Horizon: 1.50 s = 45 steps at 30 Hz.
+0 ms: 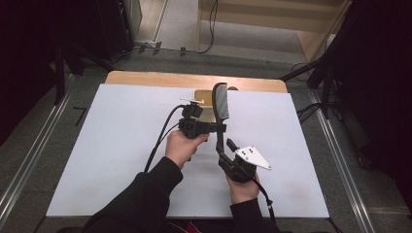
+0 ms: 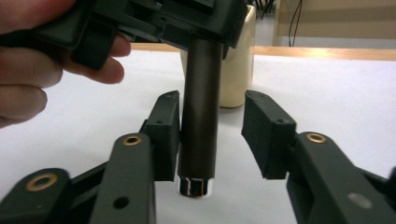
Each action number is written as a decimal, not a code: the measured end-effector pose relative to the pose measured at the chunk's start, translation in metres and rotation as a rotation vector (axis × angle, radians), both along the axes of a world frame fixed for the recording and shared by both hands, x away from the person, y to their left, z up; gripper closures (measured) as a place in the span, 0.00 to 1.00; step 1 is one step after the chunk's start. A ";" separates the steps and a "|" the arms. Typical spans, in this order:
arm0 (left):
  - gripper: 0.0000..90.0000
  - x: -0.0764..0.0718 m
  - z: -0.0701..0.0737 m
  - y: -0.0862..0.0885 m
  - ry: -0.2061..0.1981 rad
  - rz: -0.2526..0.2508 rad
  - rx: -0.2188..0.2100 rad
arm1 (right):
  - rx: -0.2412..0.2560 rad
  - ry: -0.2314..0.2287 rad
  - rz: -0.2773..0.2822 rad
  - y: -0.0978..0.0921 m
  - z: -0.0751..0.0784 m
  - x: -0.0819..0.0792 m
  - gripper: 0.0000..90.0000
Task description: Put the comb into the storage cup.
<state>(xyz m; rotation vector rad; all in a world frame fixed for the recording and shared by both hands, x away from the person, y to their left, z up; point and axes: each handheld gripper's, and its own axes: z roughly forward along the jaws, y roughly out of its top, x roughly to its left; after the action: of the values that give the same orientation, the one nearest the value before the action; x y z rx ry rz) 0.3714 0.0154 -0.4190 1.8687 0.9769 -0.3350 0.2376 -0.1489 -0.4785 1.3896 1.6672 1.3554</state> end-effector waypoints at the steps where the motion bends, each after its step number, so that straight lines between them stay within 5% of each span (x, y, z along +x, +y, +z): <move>1: 0.81 0.000 0.000 0.001 -0.007 0.001 0.004 | 0.000 0.005 0.005 0.000 0.000 0.000 0.59; 16: 0.81 0.003 0.004 0.016 -0.079 0.012 0.108 | 0.035 0.107 0.157 -0.004 -0.001 0.009 0.40; 23: 0.81 0.006 0.006 0.029 -0.087 0.018 0.118 | 0.036 0.155 0.211 -0.003 -0.003 0.014 0.38; 27: 0.81 0.004 0.007 0.036 -0.100 0.016 0.124 | -0.019 0.137 0.258 -0.001 -0.005 0.018 0.38; 32: 0.81 0.006 0.005 0.044 -0.111 0.015 0.144 | 0.013 0.148 0.302 -0.004 0.000 0.025 0.37; 36: 0.81 0.009 0.006 0.053 -0.110 0.025 0.139 | -0.026 0.132 0.333 -0.007 0.003 0.031 0.36; 45: 0.81 0.011 0.010 0.063 -0.115 0.043 0.126 | -0.020 0.207 0.412 -0.007 0.006 0.044 0.33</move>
<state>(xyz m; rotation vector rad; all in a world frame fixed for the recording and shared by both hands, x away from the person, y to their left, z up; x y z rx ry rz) 0.3823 0.0786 -0.4087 1.9545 0.9770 -0.1417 0.2812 -0.1563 -0.4726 1.2532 2.1903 1.4428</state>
